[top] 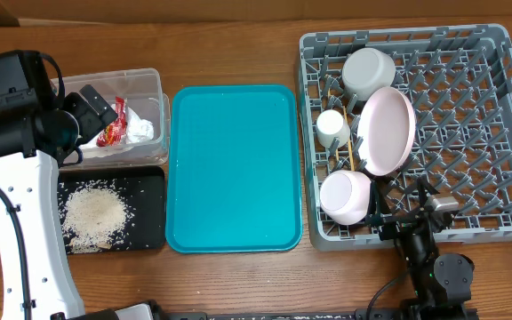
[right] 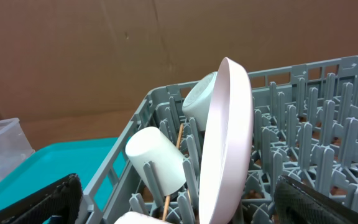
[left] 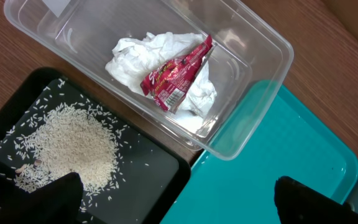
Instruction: Sort waste into correct bins and load items into the dishwasher
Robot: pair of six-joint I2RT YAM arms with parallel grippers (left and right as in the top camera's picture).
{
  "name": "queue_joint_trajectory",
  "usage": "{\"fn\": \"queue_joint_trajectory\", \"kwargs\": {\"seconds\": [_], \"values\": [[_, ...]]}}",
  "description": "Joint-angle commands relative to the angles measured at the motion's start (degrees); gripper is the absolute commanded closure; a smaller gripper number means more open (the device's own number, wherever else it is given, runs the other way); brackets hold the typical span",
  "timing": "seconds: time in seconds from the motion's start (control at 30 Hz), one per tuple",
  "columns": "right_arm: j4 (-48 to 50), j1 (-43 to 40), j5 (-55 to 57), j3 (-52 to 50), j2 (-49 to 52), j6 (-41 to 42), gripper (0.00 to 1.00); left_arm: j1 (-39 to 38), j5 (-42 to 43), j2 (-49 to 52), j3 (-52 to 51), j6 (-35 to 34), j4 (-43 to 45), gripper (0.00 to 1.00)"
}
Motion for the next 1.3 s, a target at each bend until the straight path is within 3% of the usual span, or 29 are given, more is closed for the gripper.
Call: {"fn": "queue_joint_trajectory", "kwargs": {"seconds": [0.0,1.03,1.27], "values": [[0.3,-0.3,-0.1,-0.6,-0.7,-0.4,0.00,-0.4,-0.7,-0.9,1.0,0.5,0.2,0.00],[0.3,-0.3,-0.1,-0.6,-0.7,-0.4,0.00,-0.4,-0.7,-0.9,1.0,0.5,0.2,0.00],[0.3,-0.3,-0.1,-0.6,-0.7,-0.4,0.00,-1.3,-0.8,-4.8,1.0,0.5,0.2,0.00]]}}
